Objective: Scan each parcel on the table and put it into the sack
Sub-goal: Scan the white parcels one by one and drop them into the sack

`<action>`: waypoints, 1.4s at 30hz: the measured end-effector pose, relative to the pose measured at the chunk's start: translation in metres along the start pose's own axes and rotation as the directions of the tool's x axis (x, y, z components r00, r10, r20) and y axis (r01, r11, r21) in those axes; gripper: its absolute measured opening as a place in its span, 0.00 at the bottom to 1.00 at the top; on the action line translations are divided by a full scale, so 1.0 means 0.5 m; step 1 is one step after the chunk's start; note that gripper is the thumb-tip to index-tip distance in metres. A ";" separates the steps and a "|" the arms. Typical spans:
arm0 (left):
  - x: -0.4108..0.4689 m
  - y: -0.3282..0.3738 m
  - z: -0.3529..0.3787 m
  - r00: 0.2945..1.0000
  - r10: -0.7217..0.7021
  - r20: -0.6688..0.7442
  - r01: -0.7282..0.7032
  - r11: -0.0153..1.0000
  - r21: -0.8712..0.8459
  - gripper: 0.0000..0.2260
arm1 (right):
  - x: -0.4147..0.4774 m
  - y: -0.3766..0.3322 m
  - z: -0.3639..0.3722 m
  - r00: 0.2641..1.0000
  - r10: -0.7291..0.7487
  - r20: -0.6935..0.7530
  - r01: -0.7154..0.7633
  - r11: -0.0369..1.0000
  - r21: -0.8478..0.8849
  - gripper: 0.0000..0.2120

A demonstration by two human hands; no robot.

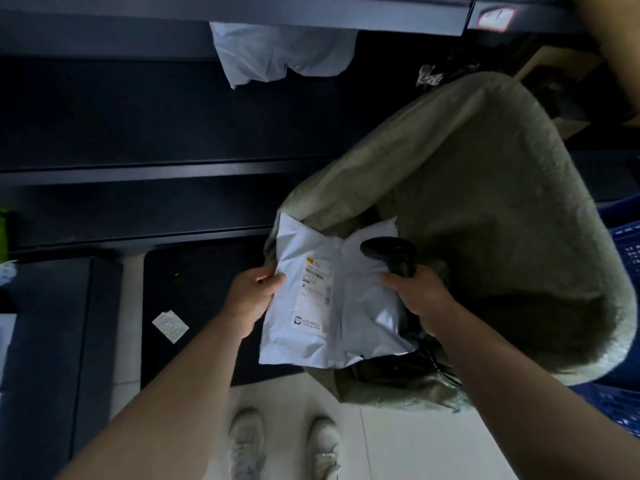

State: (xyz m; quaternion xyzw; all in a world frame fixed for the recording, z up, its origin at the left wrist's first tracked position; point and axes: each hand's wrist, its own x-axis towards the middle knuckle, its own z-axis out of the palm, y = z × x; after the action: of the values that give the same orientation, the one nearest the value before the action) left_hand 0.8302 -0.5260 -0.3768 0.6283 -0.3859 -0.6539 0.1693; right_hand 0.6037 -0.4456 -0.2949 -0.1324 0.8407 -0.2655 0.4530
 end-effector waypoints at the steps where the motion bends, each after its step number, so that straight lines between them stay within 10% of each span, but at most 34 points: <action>1: -0.014 0.003 -0.015 1.000 0.027 -0.014 -0.027 1.000 -0.012 0.12 | -0.001 -0.004 -0.001 1.000 0.007 -0.017 -0.007 1.000 0.014 0.06; 8: -0.108 0.009 -0.081 0.983 0.161 -0.094 -0.159 0.987 0.027 0.16 | 0.001 -0.029 -0.007 0.999 0.027 -0.018 -0.024 0.990 0.137 0.20; 32: -0.262 0.045 -0.044 0.969 0.244 -0.040 -0.193 0.848 0.493 0.20 | -0.187 0.036 -0.087 0.952 -0.267 0.149 0.291 0.941 -0.174 0.10; 42: -0.647 0.224 0.055 0.757 0.555 0.345 -0.574 0.312 0.757 0.14 | -0.577 0.087 -0.348 0.916 -0.394 -0.070 0.362 0.891 -0.275 0.09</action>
State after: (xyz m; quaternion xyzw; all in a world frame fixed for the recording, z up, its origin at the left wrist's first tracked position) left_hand 0.8239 -0.3614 -0.0754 0.4477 -0.8417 -0.2946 0.0649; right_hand 0.6195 -0.2194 -0.0420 -0.3345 0.8522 -0.2455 0.3187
